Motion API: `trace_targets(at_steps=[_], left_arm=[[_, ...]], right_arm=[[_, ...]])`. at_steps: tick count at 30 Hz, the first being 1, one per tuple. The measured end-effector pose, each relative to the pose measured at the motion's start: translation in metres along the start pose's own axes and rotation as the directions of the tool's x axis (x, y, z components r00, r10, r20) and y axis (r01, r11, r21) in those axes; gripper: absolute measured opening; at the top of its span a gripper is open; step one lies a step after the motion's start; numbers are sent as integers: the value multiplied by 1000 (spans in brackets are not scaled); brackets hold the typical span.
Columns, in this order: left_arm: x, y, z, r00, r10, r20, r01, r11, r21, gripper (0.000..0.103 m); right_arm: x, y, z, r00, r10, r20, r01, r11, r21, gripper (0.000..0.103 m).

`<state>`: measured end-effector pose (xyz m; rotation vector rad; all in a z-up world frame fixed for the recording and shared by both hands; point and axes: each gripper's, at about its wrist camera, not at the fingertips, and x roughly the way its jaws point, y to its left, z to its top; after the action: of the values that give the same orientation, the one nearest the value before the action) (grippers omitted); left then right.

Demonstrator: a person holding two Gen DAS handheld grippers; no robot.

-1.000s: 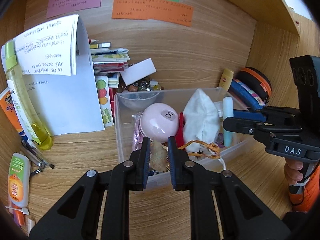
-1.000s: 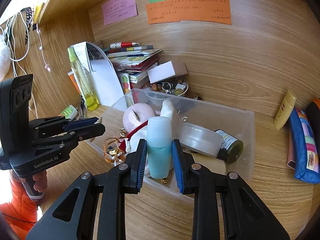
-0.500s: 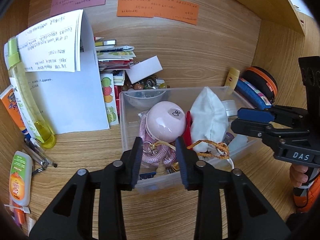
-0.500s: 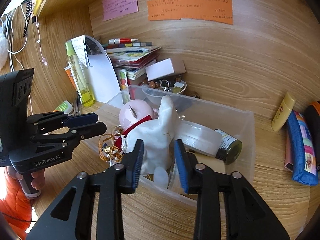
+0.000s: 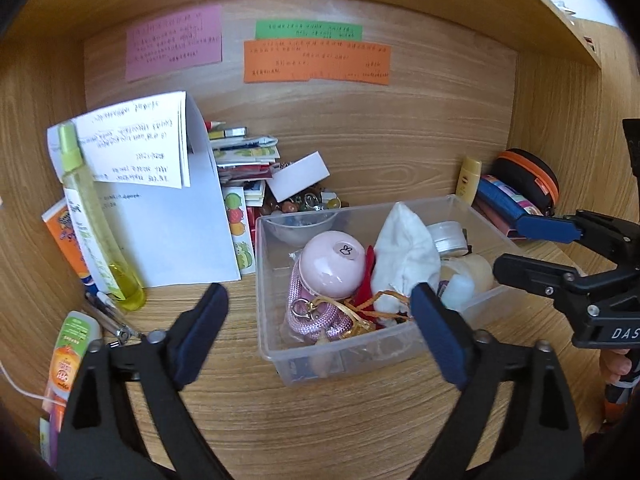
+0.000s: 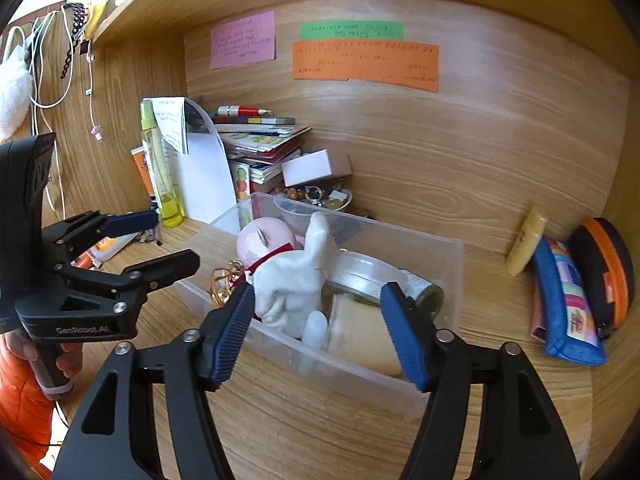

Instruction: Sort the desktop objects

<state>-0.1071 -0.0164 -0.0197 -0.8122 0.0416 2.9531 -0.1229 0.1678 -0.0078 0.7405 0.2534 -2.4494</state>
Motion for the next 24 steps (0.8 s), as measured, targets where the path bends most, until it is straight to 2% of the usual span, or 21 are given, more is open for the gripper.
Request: trace_targets(at_steps=[7,13,17,24], left_arm=[[-21,-21,-6,998,48,42,-49,998,34,99],[-37,-39,-15,996,66,68,-70,996,55,100],[-44,-44,-21,995,67,73,-70,997,35,100],[-58,-52,-26,993,78,87,-79,997,14,100]], right_arm=[[-22,-7,-11,997,-68,38,67,997,27,81],[-39,-11,-24,994,-98,41,96,994,46,84],[-48,-14,-33,994,-100,43,96,993,69,88],[-65,-12,-45,994,-93,56,89,993,80,88]])
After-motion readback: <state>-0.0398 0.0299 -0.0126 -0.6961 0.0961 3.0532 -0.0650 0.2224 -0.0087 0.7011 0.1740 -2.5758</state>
